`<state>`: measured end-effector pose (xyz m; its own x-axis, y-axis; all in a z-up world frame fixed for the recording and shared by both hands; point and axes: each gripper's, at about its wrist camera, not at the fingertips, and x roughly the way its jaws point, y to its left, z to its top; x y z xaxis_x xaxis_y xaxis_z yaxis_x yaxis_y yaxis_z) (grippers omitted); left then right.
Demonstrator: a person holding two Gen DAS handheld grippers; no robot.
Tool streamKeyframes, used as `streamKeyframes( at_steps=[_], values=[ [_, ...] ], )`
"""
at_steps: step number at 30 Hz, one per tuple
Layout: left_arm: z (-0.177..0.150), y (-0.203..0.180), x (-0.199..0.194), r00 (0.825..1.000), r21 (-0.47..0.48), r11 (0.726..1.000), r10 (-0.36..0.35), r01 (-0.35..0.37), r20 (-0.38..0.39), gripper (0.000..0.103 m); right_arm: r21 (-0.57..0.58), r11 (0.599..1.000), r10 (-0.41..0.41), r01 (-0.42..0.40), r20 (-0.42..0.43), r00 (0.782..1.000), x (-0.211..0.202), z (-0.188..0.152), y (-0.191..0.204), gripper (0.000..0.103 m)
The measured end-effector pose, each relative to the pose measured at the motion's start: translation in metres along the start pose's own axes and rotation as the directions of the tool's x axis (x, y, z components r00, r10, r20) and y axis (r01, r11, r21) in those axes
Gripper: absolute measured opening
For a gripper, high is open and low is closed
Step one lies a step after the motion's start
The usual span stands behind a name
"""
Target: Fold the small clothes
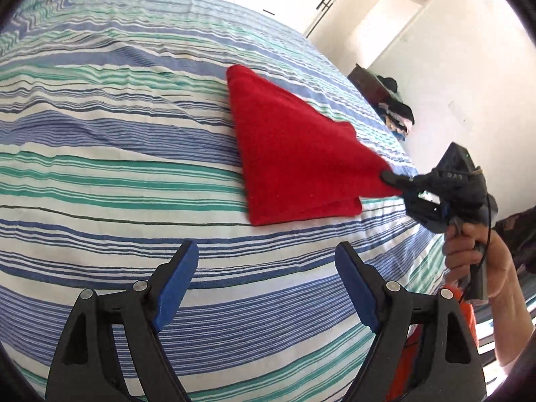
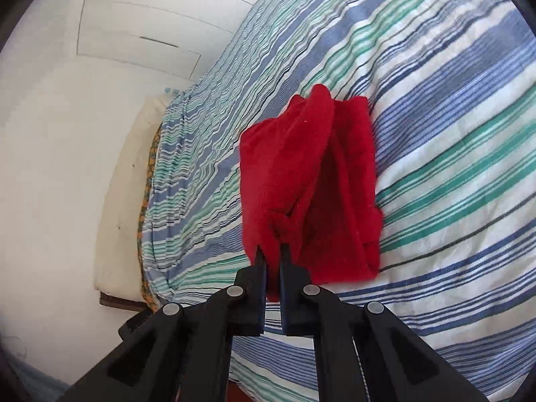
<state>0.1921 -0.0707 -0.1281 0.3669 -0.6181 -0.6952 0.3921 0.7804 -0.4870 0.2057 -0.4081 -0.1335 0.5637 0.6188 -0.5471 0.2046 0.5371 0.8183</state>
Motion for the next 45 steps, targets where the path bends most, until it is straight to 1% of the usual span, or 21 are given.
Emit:
streamKeyframes(
  at_steps=[2, 3, 4, 6, 7, 8, 10, 14, 16, 18, 21, 24, 27, 30, 31, 33, 35, 37, 38, 40, 45],
  values=[
    [0.002, -0.001, 0.009, 1.000, -0.002, 1.000, 0.017, -0.017, -0.026, 0.086, -0.038, 0.985, -0.171, 0.169, -0.049, 0.984, 0.019, -0.006, -0.019, 0.007],
    [0.004, -0.003, 0.014, 0.998, 0.005, 0.999, 0.037, -0.037, -0.047, 0.086, -0.089, 0.958, -0.277, 0.271, -0.068, 0.958, 0.031, -0.009, -0.028, 0.008],
    [0.005, -0.007, 0.017, 0.996, 0.018, 0.998, 0.058, -0.057, -0.061, 0.086, -0.147, 0.929, -0.351, 0.338, -0.066, 0.934, 0.038, -0.012, -0.030, 0.016],
    [0.006, -0.015, 0.016, 0.995, 0.052, 0.995, 0.086, -0.084, -0.051, 0.088, -0.220, 0.906, -0.372, 0.362, -0.004, 0.928, 0.030, -0.017, -0.018, 0.036],
    [0.007, -0.020, 0.016, 0.994, 0.067, 0.993, 0.102, -0.099, -0.044, 0.090, -0.255, 0.888, -0.386, 0.383, 0.039, 0.922, 0.023, -0.021, -0.007, 0.058],
    [0.007, -0.022, 0.016, 0.991, 0.078, 0.989, 0.131, -0.128, -0.041, 0.091, -0.294, 0.864, -0.399, 0.409, 0.096, 0.912, 0.014, -0.025, 0.005, 0.068],
    [0.009, -0.029, 0.018, 0.981, 0.084, 0.979, 0.188, -0.184, -0.046, 0.091, -0.368, 0.819, -0.405, 0.440, 0.173, 0.898, -0.002, -0.034, 0.028, 0.068],
    [0.007, -0.045, 0.017, 0.966, 0.083, 0.966, 0.250, -0.245, -0.057, 0.092, -0.459, 0.725, -0.451, 0.513, 0.248, 0.858, -0.025, -0.063, 0.060, 0.070],
    [0.005, -0.053, 0.014, 0.956, 0.104, 0.954, 0.288, -0.282, -0.049, 0.093, -0.471, 0.690, -0.482, 0.549, 0.267, 0.834, -0.031, -0.078, 0.066, 0.076],
    [0.004, -0.058, 0.010, 0.945, 0.105, 0.942, 0.324, -0.318, -0.044, 0.093, -0.451, 0.681, -0.508, 0.577, 0.276, 0.816, -0.034, -0.092, 0.068, 0.079],
    [0.004, -0.063, 0.000, 0.933, 0.092, 0.930, 0.359, -0.356, -0.016, 0.093, -0.426, 0.687, -0.518, 0.588, 0.280, 0.808, -0.037, -0.105, 0.070, 0.080],
    [0.004, -0.068, -0.008, 0.917, 0.099, 0.912, 0.398, -0.398, 0.017, 0.093, -0.416, 0.658, -0.545, 0.628, 0.312, 0.778, -0.038, -0.119, 0.075, 0.086],
    [0.004, -0.075, -0.014, 0.902, 0.129, 0.893, 0.429, -0.431, 0.044, 0.094, -0.416, 0.647, -0.551, 0.639, 0.325, 0.769, -0.036, -0.125, 0.079, 0.087],
    [0.004, -0.081, -0.019, 0.866, 0.166, 0.850, 0.489, -0.500, 0.105, 0.100, -0.411, 0.642, -0.556, 0.647, 0.332, 0.762, -0.037, -0.128, 0.080, 0.087],
    [0.006, -0.080, -0.019, 0.865, 0.165, 0.849, 0.490, -0.502, 0.112, 0.102, -0.413, 0.644, -0.551, 0.644, 0.332, 0.765, -0.037, -0.127, 0.080, 0.089],
    [0.015, -0.070, -0.016, 0.883, 0.140, 0.872, 0.458, -0.469, 0.103, 0.102, -0.424, 0.673, -0.510, 0.606, 0.328, 0.795, -0.036, -0.119, 0.079, 0.093],
    [0.028, -0.052, -0.008, 0.923, 0.094, 0.919, 0.374, -0.382, 0.090, 0.102, -0.430, 0.709, -0.460, 0.558, 0.317, 0.829, -0.032, -0.101, 0.073, 0.094],
    [0.044, -0.028, 0.010, 0.972, 0.008, 0.972, 0.233, -0.233, 0.026, 0.102, -0.422, 0.758, -0.410, 0.497, 0.284, 0.867, -0.025, -0.074, 0.061, 0.094],
    [0.052, -0.016, 0.023, 0.987, -0.052, 0.986, 0.160, -0.161, -0.014, 0.102, -0.410, 0.789, -0.381, 0.458, 0.258, 0.888, -0.019, -0.058, 0.054, 0.094],
    [0.064, 0.007, 0.054, 0.995, -0.155, 0.986, 0.057, -0.069, -0.082, 0.102, -0.363, 0.839, -0.345, 0.405, 0.220, 0.912, -0.004, -0.027, 0.036, 0.094],
    [0.082, 0.036, 0.119, 0.981, -0.200, 0.975, 0.064, -0.101, -0.183, 0.101, -0.241, 0.933, -0.252, 0.268, 0.096, 0.963, 0.048, 0.030, -0.003, 0.093]
  ],
)
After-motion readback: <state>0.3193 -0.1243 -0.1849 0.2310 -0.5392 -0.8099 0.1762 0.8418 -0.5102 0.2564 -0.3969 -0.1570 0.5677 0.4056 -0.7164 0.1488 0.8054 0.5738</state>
